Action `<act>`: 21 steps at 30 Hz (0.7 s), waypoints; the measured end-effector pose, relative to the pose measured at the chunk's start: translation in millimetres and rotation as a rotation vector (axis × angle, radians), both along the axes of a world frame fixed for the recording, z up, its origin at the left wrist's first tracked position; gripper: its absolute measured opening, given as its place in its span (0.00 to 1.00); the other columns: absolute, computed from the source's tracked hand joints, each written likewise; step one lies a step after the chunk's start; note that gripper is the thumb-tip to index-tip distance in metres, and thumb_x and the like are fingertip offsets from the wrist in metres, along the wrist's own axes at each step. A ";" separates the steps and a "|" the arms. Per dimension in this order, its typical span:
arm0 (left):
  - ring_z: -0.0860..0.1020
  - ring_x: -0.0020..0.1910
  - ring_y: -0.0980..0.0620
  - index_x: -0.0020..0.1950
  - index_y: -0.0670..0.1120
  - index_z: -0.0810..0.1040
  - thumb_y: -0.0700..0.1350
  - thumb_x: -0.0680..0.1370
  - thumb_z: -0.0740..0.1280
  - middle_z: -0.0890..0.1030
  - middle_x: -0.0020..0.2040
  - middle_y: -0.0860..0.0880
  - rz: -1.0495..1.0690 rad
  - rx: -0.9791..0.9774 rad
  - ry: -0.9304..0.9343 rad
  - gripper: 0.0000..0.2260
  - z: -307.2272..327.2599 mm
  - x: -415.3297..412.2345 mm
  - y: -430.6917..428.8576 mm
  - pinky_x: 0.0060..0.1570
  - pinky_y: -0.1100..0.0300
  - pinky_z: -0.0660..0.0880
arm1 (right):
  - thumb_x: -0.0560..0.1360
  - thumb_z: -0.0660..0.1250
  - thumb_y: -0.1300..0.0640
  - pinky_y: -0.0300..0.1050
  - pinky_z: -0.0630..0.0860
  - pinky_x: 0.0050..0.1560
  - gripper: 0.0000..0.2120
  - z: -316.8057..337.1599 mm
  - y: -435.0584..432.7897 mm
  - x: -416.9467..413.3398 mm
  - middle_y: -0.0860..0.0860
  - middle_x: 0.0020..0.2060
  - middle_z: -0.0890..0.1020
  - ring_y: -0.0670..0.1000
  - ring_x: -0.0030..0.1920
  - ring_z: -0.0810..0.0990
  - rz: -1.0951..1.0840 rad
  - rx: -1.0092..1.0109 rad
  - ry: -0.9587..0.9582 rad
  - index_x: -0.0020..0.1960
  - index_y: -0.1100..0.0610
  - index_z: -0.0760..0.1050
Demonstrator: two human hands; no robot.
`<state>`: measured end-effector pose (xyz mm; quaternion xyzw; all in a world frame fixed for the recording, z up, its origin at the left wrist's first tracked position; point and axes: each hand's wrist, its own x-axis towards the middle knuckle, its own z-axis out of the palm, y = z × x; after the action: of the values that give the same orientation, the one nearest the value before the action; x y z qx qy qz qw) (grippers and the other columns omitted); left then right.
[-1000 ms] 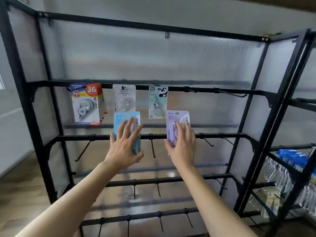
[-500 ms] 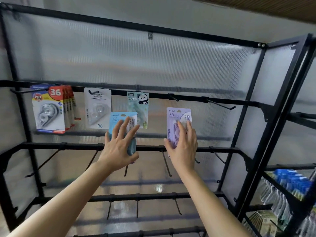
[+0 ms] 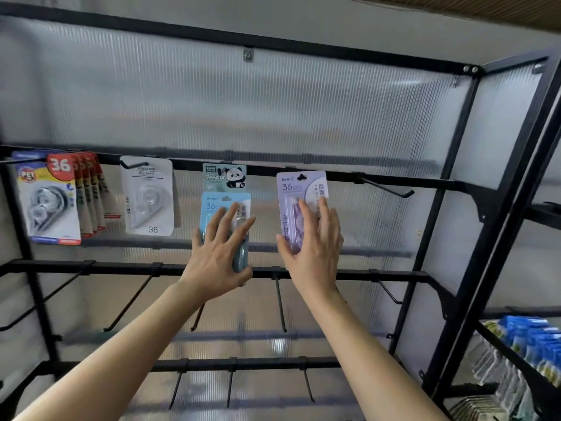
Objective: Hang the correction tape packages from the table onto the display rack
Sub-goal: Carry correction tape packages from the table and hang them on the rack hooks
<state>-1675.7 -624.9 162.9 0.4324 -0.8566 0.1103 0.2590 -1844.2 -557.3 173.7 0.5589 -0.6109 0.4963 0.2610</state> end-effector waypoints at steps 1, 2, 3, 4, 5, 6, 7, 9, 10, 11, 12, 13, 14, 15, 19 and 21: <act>0.30 0.72 0.53 0.76 0.60 0.39 0.60 0.71 0.66 0.26 0.69 0.59 0.000 0.001 0.005 0.43 -1.2 0.2 -1.2 0.71 0.35 0.46 | 0.70 0.73 0.51 0.64 0.66 0.63 0.31 -1.2 -2.8 0.5 0.62 0.71 0.65 0.67 0.70 0.64 -0.006 0.003 -0.007 0.70 0.58 0.69; 0.32 0.73 0.53 0.75 0.60 0.39 0.60 0.71 0.66 0.27 0.70 0.58 0.000 0.003 0.007 0.43 -2.6 0.7 -2.6 0.71 0.35 0.47 | 0.70 0.73 0.51 0.64 0.66 0.63 0.31 -2.6 -6.2 0.8 0.62 0.71 0.65 0.67 0.70 0.64 -0.008 0.008 -0.013 0.70 0.57 0.69; 0.32 0.73 0.52 0.75 0.60 0.39 0.60 0.71 0.66 0.27 0.70 0.58 0.003 0.006 0.008 0.43 -3.7 1.5 -3.9 0.71 0.35 0.47 | 0.70 0.73 0.51 0.64 0.66 0.63 0.31 -3.6 -10.1 0.9 0.62 0.71 0.65 0.67 0.70 0.64 -0.007 0.016 -0.017 0.70 0.57 0.69; 0.33 0.73 0.52 0.75 0.60 0.39 0.60 0.71 0.66 0.28 0.70 0.58 0.006 0.009 0.010 0.43 -4.3 2.2 -5.3 0.71 0.35 0.47 | 0.71 0.73 0.51 0.63 0.66 0.64 0.31 -4.1 -14.8 0.7 0.62 0.72 0.64 0.66 0.71 0.63 -0.002 0.030 -0.021 0.70 0.57 0.69; 0.33 0.73 0.52 0.75 0.60 0.40 0.59 0.71 0.67 0.28 0.71 0.57 0.008 0.014 0.015 0.43 -4.6 3.3 -6.7 0.71 0.35 0.47 | 0.71 0.72 0.50 0.62 0.65 0.65 0.31 -4.0 -20.3 0.2 0.61 0.73 0.63 0.65 0.72 0.62 0.004 0.055 -0.026 0.71 0.57 0.68; 0.33 0.73 0.51 0.76 0.59 0.41 0.59 0.72 0.67 0.29 0.72 0.56 0.009 0.019 0.022 0.43 -4.1 4.4 -8.1 0.71 0.36 0.46 | 0.72 0.71 0.49 0.61 0.64 0.66 0.32 -3.4 -26.9 -0.8 0.60 0.74 0.61 0.64 0.73 0.59 0.006 0.093 -0.031 0.72 0.55 0.66; 0.33 0.74 0.51 0.76 0.59 0.41 0.59 0.72 0.67 0.30 0.73 0.56 0.010 0.021 0.028 0.43 -3.2 5.5 -9.5 0.71 0.36 0.46 | 0.73 0.70 0.48 0.59 0.62 0.68 0.32 -2.3 -34.3 -2.4 0.59 0.75 0.58 0.62 0.74 0.56 0.003 0.136 -0.031 0.73 0.54 0.64; 0.33 0.73 0.51 0.74 0.61 0.38 0.59 0.72 0.67 0.30 0.73 0.55 0.010 0.022 0.032 0.43 -0.9 8.0 -11.1 0.71 0.37 0.45 | 0.74 0.68 0.47 0.57 0.60 0.69 0.33 0.1 -50.1 -6.9 0.57 0.76 0.53 0.60 0.75 0.52 -0.019 0.213 -0.014 0.75 0.52 0.60; 0.33 0.73 0.52 0.73 0.61 0.37 0.59 0.72 0.67 0.30 0.72 0.56 0.007 0.022 0.034 0.43 0.1 9.6 -11.8 0.71 0.37 0.45 | 0.75 0.67 0.46 0.56 0.60 0.70 0.33 1.4 -57.5 -9.3 0.56 0.76 0.52 0.59 0.75 0.51 -0.033 0.247 -0.003 0.75 0.52 0.58; 0.32 0.73 0.52 0.72 0.62 0.36 0.59 0.72 0.67 0.29 0.71 0.57 0.005 0.021 0.032 0.43 1.1 11.1 -12.4 0.71 0.37 0.45 | 0.75 0.67 0.45 0.55 0.60 0.70 0.33 2.9 -64.1 -11.4 0.56 0.77 0.51 0.59 0.76 0.50 -0.049 0.280 0.007 0.75 0.51 0.57; 0.32 0.73 0.52 0.72 0.62 0.36 0.59 0.72 0.67 0.28 0.71 0.58 0.006 0.020 0.029 0.43 1.9 12.7 -13.0 0.71 0.37 0.45 | 0.75 0.66 0.45 0.55 0.60 0.70 0.34 4.2 -69.9 -13.1 0.56 0.77 0.50 0.59 0.76 0.49 -0.065 0.307 0.016 0.75 0.51 0.56; 0.32 0.73 0.53 0.73 0.62 0.36 0.59 0.72 0.66 0.27 0.70 0.58 0.008 0.020 0.028 0.43 2.5 14.3 -13.7 0.71 0.37 0.44 | 0.75 0.67 0.44 0.55 0.60 0.70 0.34 5.1 -74.9 -14.5 0.55 0.77 0.49 0.59 0.76 0.49 -0.079 0.328 0.023 0.75 0.51 0.56; 0.32 0.73 0.53 0.74 0.61 0.37 0.59 0.72 0.66 0.27 0.70 0.58 0.009 0.020 0.029 0.42 3.1 15.9 -14.6 0.71 0.37 0.44 | 0.74 0.67 0.44 0.55 0.60 0.70 0.35 6.0 -79.0 -15.9 0.55 0.77 0.49 0.60 0.75 0.49 -0.090 0.343 0.026 0.75 0.51 0.56; 0.32 0.73 0.52 0.75 0.61 0.38 0.59 0.72 0.66 0.27 0.70 0.58 0.012 0.021 0.028 0.42 3.6 17.5 -15.6 0.71 0.37 0.44 | 0.74 0.67 0.44 0.55 0.61 0.70 0.35 7.1 -82.5 -17.1 0.55 0.77 0.49 0.60 0.75 0.50 -0.097 0.355 0.029 0.75 0.51 0.56; 0.30 0.73 0.53 0.76 0.60 0.40 0.60 0.73 0.65 0.27 0.70 0.58 0.018 0.021 0.022 0.41 4.6 20.2 -17.4 0.71 0.37 0.42 | 0.73 0.69 0.45 0.55 0.66 0.68 0.36 11.1 -87.0 -19.4 0.57 0.76 0.51 0.60 0.74 0.52 -0.070 0.378 0.028 0.75 0.52 0.57; 0.28 0.71 0.55 0.76 0.59 0.42 0.59 0.73 0.66 0.28 0.71 0.58 -0.006 0.018 0.038 0.41 5.1 19.2 -16.4 0.71 0.37 0.42 | 0.73 0.69 0.45 0.55 0.65 0.69 0.37 9.1 -84.1 -20.6 0.56 0.76 0.50 0.59 0.75 0.51 -0.034 0.384 0.032 0.76 0.51 0.56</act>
<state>-1656.5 -641.3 168.0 0.4343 -0.8537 0.0938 0.2717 -1864.8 -641.4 182.8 0.5958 -0.6995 0.3573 0.1675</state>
